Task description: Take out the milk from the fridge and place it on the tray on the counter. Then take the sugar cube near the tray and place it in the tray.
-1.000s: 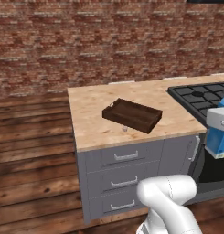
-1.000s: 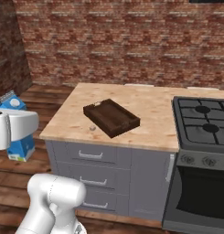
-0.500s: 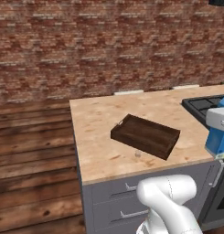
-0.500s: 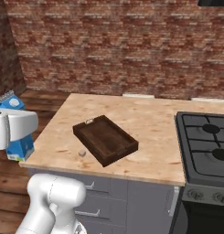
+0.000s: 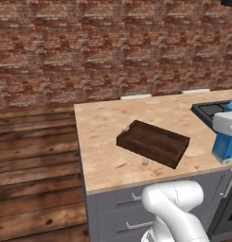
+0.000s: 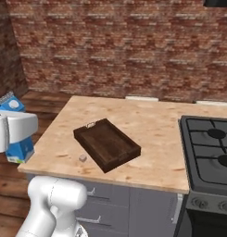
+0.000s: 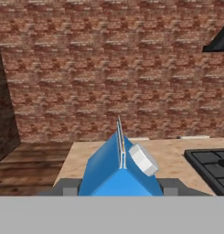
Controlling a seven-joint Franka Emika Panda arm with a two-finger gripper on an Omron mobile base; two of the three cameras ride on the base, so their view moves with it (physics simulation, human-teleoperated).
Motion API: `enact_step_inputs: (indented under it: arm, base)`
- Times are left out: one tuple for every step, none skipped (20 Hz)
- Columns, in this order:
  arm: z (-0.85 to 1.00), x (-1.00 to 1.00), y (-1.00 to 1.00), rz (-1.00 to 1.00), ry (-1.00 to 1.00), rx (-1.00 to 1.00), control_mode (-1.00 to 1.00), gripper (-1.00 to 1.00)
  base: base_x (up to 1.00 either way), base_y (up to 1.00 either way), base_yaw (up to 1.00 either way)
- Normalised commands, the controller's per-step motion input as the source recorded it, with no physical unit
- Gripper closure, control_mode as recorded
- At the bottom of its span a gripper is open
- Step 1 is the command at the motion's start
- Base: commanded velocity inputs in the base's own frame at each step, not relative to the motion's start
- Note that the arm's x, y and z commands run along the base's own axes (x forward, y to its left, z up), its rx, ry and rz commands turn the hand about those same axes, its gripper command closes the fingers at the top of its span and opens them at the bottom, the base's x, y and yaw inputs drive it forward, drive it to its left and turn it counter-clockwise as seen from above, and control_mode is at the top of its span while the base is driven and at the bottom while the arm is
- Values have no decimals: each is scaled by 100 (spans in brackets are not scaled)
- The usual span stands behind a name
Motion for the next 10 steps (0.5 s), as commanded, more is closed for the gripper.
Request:
enact_step_inputs:
  arm:
    - [0,0,0,0,0,0,100,100]
    - [0,0,0,0,0,0,100,100]
    - [0,0,0,0,0,0,100,100]
    - [0,0,0,0,0,0,100,100]
    - [0,0,0,0,0,0,100,100]
    - [0,0,0,0,0,0,100,100]
    - [0,0,0,0,0,0,100,100]
    - [0,0,0,0,0,0,100,100]
    - [0,0,0,0,0,0,100,100]
    - [0,0,0,0,0,0,100,100]
  base:
    - [34,-35,13]
    - [41,-34,13]
    - [39,-37,14]
    - [42,-41,15]
    - [37,-38,15]
    - [39,-39,16]
    - [21,-32,16]
    - [16,-34,16]
    - [4,-25,12]
    - [0,-8,6]
